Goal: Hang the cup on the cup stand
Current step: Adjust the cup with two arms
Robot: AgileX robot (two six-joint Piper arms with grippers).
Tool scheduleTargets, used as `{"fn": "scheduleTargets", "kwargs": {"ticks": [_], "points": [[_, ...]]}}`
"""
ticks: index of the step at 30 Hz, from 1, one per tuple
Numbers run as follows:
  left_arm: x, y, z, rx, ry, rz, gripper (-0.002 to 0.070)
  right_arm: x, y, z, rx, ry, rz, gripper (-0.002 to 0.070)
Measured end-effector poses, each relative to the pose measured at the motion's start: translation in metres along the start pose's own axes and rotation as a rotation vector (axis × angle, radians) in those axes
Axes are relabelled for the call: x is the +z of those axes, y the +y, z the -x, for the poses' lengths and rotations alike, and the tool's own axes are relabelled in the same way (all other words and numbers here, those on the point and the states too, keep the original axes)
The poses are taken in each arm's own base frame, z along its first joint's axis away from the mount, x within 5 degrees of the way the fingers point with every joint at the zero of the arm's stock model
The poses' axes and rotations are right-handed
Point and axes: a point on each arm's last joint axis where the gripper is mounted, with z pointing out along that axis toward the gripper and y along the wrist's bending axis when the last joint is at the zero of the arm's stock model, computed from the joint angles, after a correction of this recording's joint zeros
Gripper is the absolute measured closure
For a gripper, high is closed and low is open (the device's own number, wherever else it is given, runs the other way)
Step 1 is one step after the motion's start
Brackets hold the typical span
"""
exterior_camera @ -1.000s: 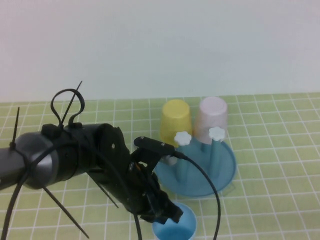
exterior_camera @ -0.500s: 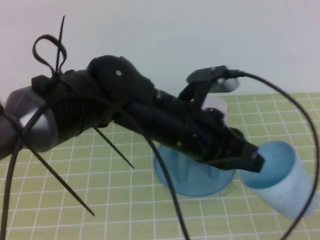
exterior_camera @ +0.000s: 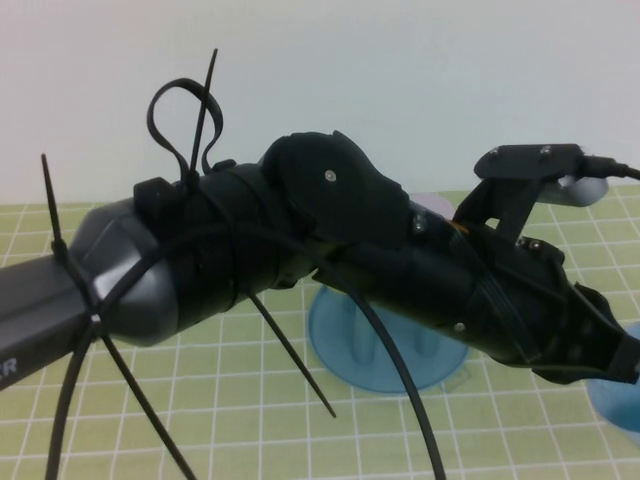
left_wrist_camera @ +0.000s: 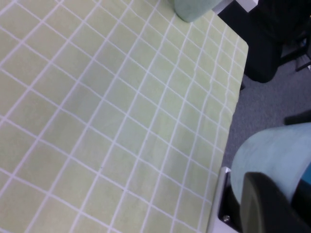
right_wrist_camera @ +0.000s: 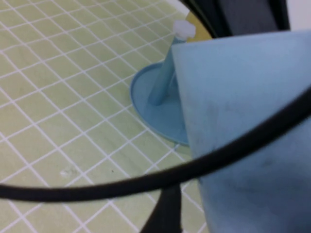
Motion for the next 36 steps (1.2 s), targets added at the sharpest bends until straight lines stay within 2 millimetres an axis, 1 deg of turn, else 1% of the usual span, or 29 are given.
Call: {"fn": "scheduleTargets", "kwargs": {"ticks": [3, 7, 10, 15, 19, 21, 23, 25, 27, 28, 29, 31, 33, 36], "points": [[0.002, -0.003, -0.001, -0.003, 0.003, -0.013, 0.0660, 0.005, -0.003, -0.001, 0.004, 0.027, 0.022, -0.0016], [0.002, -0.003, -0.001, -0.009, 0.004, -0.016, 0.0660, 0.010, -0.005, -0.002, -0.008, 0.040, 0.041, -0.0011], [0.003, -0.002, -0.001, -0.012, 0.005, -0.016, 0.0660, 0.012, -0.006, -0.001, -0.015, 0.038, 0.049, 0.0022], [0.003, -0.002, -0.002, 0.004, 0.010, -0.016, 0.0661, 0.012, -0.007, 0.000, -0.026, 0.030, 0.047, 0.0104], [0.003, -0.002, -0.002, 0.020, 0.012, -0.013, 0.0659, 0.012, -0.007, 0.000, -0.030, 0.030, 0.047, 0.0124], [0.003, -0.002, -0.002, 0.039, 0.012, -0.013, 0.0645, 0.012, -0.007, 0.000, -0.032, 0.030, 0.047, 0.0127], [0.003, -0.002, -0.003, 0.071, 0.022, -0.017, 0.0591, 0.012, -0.006, 0.000, -0.027, 0.027, 0.056, 0.0128], [0.000, -0.005, -0.004, 0.095, 0.037, -0.019, 0.0477, 0.012, -0.005, 0.000, -0.024, 0.024, 0.064, 0.0128], [-0.007, -0.006, -0.002, 0.113, 0.041, -0.016, 0.0354, 0.012, -0.005, 0.000, -0.022, 0.022, 0.069, 0.0128], [-0.012, -0.006, 0.000, 0.133, 0.050, -0.013, 0.0303, 0.012, -0.005, 0.000, -0.024, 0.022, 0.069, 0.0128], [-0.017, -0.007, 0.003, 0.156, 0.056, -0.006, 0.0273, 0.012, -0.005, 0.000, -0.023, 0.022, 0.069, 0.0128], [-0.027, -0.011, 0.010, 0.175, 0.078, -0.007, 0.0232, 0.013, -0.005, 0.000, -0.023, 0.027, 0.071, 0.0128], [-0.033, -0.017, 0.016, 0.194, 0.104, -0.005, 0.0216, 0.014, -0.006, -0.001, -0.026, 0.042, 0.074, 0.0128], [-0.038, -0.033, 0.020, 0.244, 0.142, -0.040, 0.0205, 0.017, -0.008, -0.002, -0.017, 0.059, 0.073, 0.0129]]}}
